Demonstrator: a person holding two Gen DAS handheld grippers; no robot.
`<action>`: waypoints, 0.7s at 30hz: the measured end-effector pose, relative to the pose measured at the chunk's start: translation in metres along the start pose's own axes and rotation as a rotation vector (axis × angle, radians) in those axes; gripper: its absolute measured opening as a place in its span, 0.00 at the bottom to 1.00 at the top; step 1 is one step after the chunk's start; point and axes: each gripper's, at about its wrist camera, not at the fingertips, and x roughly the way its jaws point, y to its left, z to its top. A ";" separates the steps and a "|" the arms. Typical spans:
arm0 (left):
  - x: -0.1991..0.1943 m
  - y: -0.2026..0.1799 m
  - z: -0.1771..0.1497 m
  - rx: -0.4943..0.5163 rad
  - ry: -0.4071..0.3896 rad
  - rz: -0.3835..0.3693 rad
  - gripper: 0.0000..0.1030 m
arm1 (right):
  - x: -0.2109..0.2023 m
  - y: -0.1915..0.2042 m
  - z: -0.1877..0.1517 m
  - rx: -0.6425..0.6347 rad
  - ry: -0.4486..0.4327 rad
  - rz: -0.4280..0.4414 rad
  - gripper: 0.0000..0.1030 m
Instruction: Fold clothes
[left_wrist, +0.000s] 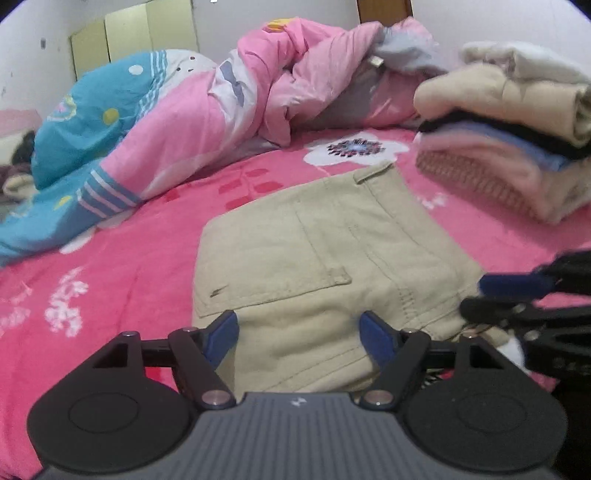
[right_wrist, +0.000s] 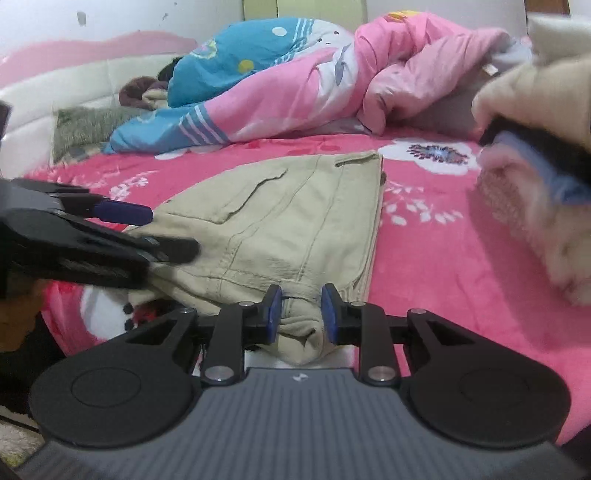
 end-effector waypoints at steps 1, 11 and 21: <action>0.000 0.000 0.001 -0.011 0.013 0.002 0.74 | -0.003 0.000 0.004 0.006 -0.003 -0.004 0.22; 0.005 -0.004 0.014 -0.031 0.100 0.038 0.77 | 0.012 -0.028 0.003 0.169 -0.004 -0.002 0.24; 0.007 -0.004 0.019 -0.040 0.135 0.043 0.78 | 0.011 -0.032 0.003 0.231 -0.001 0.025 0.24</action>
